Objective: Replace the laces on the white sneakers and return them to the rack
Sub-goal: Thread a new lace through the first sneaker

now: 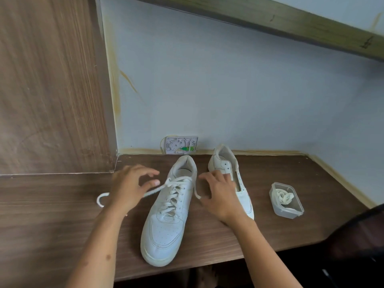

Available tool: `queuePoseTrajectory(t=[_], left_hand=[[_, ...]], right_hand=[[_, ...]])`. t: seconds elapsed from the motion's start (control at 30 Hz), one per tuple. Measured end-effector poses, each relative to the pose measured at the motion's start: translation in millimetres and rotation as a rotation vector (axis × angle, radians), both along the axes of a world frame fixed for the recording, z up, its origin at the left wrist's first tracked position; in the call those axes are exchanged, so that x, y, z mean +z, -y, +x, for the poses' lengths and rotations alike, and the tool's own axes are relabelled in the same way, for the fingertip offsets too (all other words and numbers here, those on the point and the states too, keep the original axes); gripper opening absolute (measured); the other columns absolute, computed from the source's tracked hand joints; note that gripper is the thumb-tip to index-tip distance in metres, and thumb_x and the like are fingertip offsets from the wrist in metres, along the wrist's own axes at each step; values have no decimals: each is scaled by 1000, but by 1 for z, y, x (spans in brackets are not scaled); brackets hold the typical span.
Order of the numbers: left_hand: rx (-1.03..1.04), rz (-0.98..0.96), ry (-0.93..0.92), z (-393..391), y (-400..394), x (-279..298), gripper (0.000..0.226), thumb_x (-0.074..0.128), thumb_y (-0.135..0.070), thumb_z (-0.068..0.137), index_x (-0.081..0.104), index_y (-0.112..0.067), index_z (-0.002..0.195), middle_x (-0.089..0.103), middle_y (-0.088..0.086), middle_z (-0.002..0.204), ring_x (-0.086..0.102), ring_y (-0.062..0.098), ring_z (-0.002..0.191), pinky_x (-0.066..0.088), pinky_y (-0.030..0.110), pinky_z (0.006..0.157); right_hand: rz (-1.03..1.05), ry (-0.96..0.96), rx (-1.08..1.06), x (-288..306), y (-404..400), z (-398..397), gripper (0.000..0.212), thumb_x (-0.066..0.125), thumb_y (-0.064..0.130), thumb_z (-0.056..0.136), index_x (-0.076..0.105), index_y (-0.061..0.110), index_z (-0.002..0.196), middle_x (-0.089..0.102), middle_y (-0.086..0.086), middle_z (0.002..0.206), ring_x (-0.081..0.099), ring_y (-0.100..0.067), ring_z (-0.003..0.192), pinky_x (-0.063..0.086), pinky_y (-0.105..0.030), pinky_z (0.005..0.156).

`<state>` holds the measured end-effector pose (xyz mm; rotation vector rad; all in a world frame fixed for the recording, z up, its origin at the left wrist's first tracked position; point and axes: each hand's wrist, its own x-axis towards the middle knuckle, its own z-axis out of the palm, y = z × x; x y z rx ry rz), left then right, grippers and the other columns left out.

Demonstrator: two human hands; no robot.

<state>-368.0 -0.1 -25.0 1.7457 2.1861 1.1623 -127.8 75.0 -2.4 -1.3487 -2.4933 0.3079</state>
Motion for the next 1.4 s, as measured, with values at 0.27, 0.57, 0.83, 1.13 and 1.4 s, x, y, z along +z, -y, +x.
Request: queuePoseTrajectory(t=[0.27,0.57,0.83,1.13,1.4], left_hand=[[-159,-53,62,13,-12,-10,13,64,-42,88,74,-36,94,71,-25,88,65,-1,87,48,39,90],[-187,-159,75,14,-8,-6,11,74,-47,79,65,-41,82,68,-25,79,59,-3,80,37,29,78],[-82,92,-107,20,-15,-9,9,56,-22,95,53,-28,89,61,-18,67,59,3,61,44,29,66],[66,-101,-84,13,-13,-13,18,52,-19,97,50,-32,85,60,-12,68,59,11,67,40,30,65],[-279,-385,602,13,11,7,26,52,-23,100,72,-12,87,43,-4,59,40,7,56,37,15,55]], right_hand=[[136,-241,153,-23,2,-31,27,48,17,100,63,24,121,56,1,114,52,-22,98,46,-40,89],[183,-471,50,-17,-2,-28,13,54,5,93,63,15,92,56,5,89,55,-13,77,48,-28,67],[98,-357,-132,-19,-14,-4,21,52,-7,87,55,13,81,56,1,82,53,-17,76,45,-28,63],[-17,-229,-153,-14,-13,-1,26,47,-10,83,51,15,78,57,-2,78,53,-19,73,42,-30,59],[-482,-188,-7,10,11,2,16,55,10,96,68,14,88,59,3,67,49,1,51,37,-11,48]])
